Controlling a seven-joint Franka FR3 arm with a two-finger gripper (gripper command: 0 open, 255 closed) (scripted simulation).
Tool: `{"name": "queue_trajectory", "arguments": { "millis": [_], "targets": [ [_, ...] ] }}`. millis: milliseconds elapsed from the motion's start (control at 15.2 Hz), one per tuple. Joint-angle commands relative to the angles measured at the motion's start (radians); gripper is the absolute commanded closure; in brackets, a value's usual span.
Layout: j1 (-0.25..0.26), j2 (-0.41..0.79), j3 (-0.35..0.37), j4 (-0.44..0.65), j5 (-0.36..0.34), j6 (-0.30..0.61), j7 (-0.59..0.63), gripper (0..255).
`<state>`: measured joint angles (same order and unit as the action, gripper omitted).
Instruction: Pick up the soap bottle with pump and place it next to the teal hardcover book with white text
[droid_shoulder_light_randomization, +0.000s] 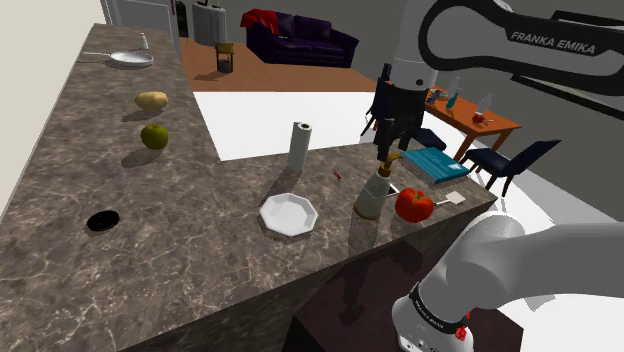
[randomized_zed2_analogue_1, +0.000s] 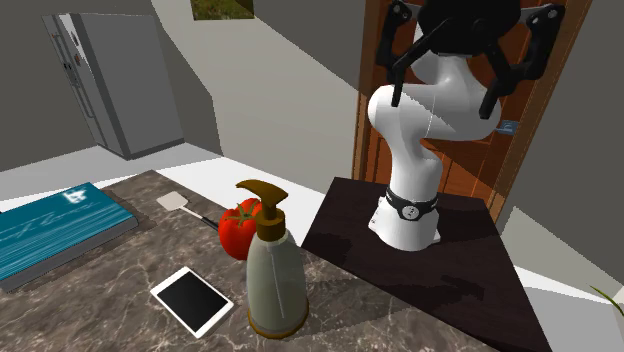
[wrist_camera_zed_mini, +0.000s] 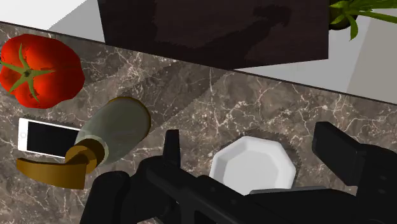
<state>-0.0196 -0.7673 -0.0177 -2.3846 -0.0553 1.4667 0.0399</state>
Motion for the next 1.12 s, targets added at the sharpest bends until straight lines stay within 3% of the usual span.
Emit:
{"name": "queue_trajectory", "arguments": {
  "millis": [0, 528, 1056],
  "targets": [
    [0.000, 0.000, 0.000, 0.000, 0.000, 0.000, 0.000, 0],
    [0.017, -0.003, -0.224, -0.114, -0.183, 0.192, -0.408, 0],
    [0.070, 0.154, -0.472, -0.100, -0.298, 0.435, -0.808, 0]
  ]
}}
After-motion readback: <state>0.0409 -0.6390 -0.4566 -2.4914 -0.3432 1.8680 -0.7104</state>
